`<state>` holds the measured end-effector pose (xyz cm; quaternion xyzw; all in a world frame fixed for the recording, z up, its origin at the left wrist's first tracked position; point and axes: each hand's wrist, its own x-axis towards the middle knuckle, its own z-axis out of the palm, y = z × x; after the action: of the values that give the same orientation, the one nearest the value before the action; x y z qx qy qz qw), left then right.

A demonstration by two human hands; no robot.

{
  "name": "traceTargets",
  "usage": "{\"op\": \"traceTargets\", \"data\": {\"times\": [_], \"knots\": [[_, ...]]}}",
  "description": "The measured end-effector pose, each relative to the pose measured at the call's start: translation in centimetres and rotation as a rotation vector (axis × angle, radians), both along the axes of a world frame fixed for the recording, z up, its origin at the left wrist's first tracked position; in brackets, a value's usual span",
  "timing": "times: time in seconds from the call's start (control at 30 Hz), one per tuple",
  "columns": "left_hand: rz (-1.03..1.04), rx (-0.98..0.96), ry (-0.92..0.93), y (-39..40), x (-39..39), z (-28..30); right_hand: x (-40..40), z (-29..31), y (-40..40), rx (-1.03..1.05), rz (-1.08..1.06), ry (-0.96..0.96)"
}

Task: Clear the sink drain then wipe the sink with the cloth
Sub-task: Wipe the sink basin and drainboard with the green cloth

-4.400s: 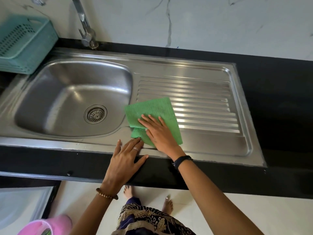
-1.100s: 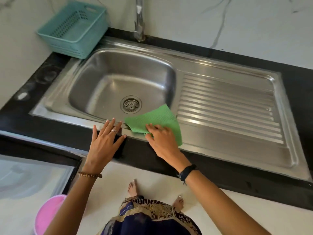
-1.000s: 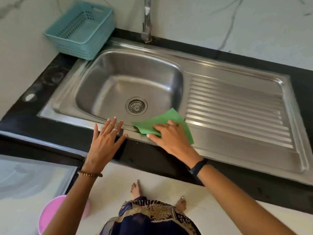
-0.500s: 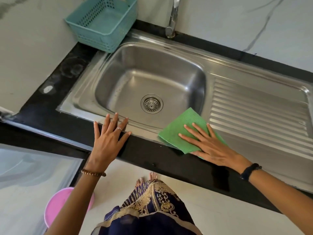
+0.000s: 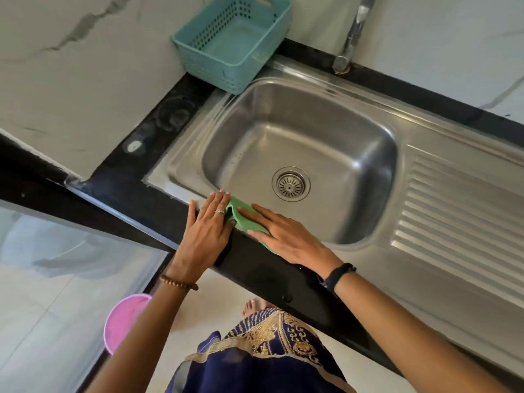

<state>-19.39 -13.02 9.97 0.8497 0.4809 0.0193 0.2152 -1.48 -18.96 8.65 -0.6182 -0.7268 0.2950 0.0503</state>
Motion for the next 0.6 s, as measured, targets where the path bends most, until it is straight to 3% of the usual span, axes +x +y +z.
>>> {"op": "traceTargets", "data": {"times": [0.33,0.6], "knots": [[0.027,-0.015,0.071,2.8,-2.3,0.4,6.5,-0.4,-7.2,0.026,0.146,-0.017],[-0.019,0.048,-0.113,6.3,-3.8,1.7,1.9,0.2,-1.7,-0.006,0.129,0.078]]}}
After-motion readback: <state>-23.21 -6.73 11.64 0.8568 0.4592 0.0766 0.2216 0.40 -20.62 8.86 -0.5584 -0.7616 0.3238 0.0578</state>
